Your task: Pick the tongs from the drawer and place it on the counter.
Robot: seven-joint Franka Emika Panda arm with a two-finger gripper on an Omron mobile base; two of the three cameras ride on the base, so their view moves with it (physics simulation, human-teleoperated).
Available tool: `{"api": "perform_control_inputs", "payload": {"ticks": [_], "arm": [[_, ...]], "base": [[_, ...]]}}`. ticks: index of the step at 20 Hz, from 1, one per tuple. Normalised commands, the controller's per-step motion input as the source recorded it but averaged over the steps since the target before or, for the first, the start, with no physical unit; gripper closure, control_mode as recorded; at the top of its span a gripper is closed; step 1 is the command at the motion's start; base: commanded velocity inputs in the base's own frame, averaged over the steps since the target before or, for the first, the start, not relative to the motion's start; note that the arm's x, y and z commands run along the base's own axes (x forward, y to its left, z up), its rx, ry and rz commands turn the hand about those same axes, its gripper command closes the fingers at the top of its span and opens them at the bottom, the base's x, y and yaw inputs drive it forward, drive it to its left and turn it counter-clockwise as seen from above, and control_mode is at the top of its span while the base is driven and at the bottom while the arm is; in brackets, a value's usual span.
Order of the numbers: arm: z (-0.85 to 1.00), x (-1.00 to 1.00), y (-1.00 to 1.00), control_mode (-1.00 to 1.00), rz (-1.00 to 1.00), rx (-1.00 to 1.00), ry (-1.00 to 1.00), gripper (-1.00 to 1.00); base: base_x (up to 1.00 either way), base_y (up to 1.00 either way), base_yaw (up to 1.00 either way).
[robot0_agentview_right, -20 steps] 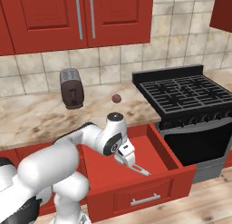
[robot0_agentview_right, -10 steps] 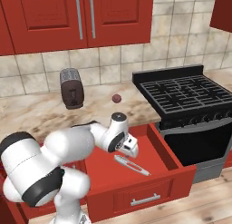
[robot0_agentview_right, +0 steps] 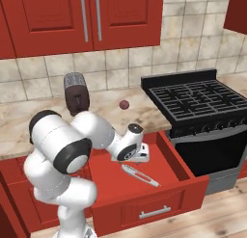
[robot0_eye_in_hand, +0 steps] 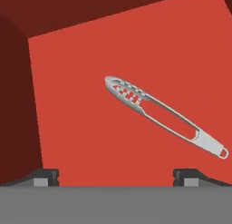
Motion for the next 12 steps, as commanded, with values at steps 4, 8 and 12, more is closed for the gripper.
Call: {"api": "perform_control_inputs", "payload": {"ticks": [4, 8, 12], "arm": [[-0.49, 0.29, -0.16, -1.00, 0.48, -0.11, 0.00, -1.00], [-0.48, 0.30, -0.17, -1.00, 0.42, -0.17, 0.00, -1.00], [-0.49, 0.34, -0.22, -1.00, 0.39, -0.18, 0.01, -1.00]], "base": [[0.00, 0.00, 0.00], [0.00, 0.00, 0.00], [0.00, 0.00, 0.00]]}}
